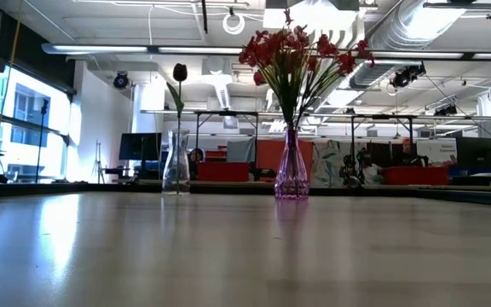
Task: Sort flowers into vase by color
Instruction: Put the left black tulip into the transparent vase, then put the black tulip into the transparent vase
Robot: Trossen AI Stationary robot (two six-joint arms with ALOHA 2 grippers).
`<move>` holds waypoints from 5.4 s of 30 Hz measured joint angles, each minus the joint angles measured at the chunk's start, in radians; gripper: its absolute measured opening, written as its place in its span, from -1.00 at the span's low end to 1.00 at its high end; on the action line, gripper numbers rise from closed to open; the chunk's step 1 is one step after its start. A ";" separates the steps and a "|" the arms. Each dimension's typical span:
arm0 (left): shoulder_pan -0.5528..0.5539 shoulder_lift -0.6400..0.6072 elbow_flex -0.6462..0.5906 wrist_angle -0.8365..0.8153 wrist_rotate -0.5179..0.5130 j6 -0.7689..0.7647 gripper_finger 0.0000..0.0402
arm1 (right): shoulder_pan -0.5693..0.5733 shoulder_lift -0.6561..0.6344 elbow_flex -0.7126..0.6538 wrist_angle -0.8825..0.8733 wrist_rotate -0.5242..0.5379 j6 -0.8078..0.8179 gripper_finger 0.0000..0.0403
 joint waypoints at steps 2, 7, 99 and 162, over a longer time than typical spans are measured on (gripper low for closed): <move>0.000 0.000 0.000 0.009 -0.006 0.000 -0.34 | 0.000 -0.001 0.000 -0.013 0.000 0.001 -1.00; 0.000 -0.001 0.000 0.039 -0.009 0.029 -0.35 | 0.000 -0.001 0.000 -0.045 -0.001 0.008 -1.00; 0.845 -0.037 -0.020 -0.188 0.071 0.243 -1.00 | 0.093 -0.229 0.000 -0.504 0.349 0.266 0.26; 0.550 -0.506 -0.121 -0.578 0.211 -0.150 0.16 | 0.192 -0.197 -0.139 -0.890 -0.175 0.923 0.24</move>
